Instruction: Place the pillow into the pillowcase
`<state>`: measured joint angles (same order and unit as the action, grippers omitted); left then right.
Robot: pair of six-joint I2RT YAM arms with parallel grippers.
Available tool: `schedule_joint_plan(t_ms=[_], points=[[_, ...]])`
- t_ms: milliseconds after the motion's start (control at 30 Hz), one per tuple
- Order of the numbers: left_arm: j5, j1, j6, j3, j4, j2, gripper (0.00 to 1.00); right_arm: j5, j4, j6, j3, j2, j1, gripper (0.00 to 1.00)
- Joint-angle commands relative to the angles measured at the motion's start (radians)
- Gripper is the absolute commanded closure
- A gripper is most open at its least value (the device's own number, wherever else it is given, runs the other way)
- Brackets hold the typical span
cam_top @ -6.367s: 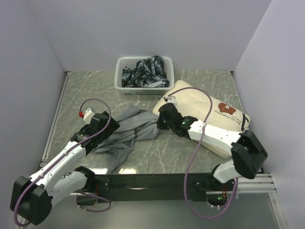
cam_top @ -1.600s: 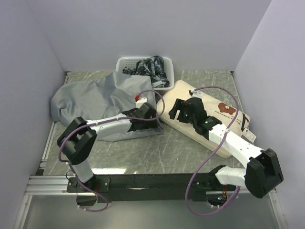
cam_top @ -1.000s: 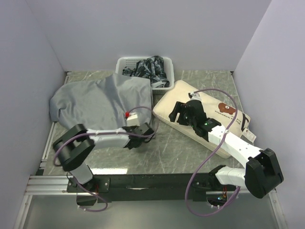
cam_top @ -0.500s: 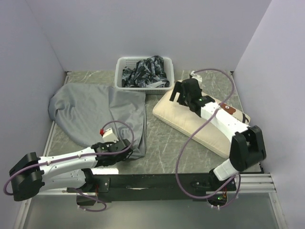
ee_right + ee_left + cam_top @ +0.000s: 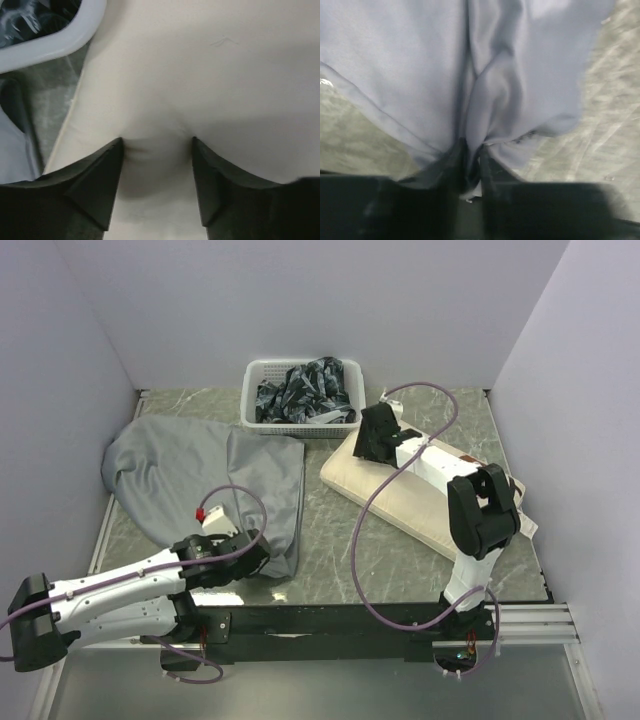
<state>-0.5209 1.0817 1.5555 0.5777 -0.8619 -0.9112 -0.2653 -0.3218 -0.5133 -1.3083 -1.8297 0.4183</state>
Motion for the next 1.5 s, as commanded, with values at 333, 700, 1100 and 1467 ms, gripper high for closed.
schedule_joint_plan(t_ms=[333, 700, 1100, 1467], points=[[-0.123, -0.022, -0.309, 0.240, 0.081, -0.099, 0.04, 0.144, 0.139, -0.043, 0.487, 0.426, 0.034, 1.00], [0.051, -0.210, -0.722, 0.356, 0.421, -0.533, 0.31, 0.133, 0.090, -0.070, 0.606, 0.650, 0.137, 1.00], [0.021, -0.235, -0.781, 0.523, 0.443, -0.787, 0.48, 0.140, 0.096, -0.077, 0.613, 0.661, 0.140, 1.00], [-0.039, -0.255, -0.798, 0.623, 0.402, -0.900, 0.61, 0.133, 0.092, -0.082, 0.626, 0.696, 0.140, 1.00]])
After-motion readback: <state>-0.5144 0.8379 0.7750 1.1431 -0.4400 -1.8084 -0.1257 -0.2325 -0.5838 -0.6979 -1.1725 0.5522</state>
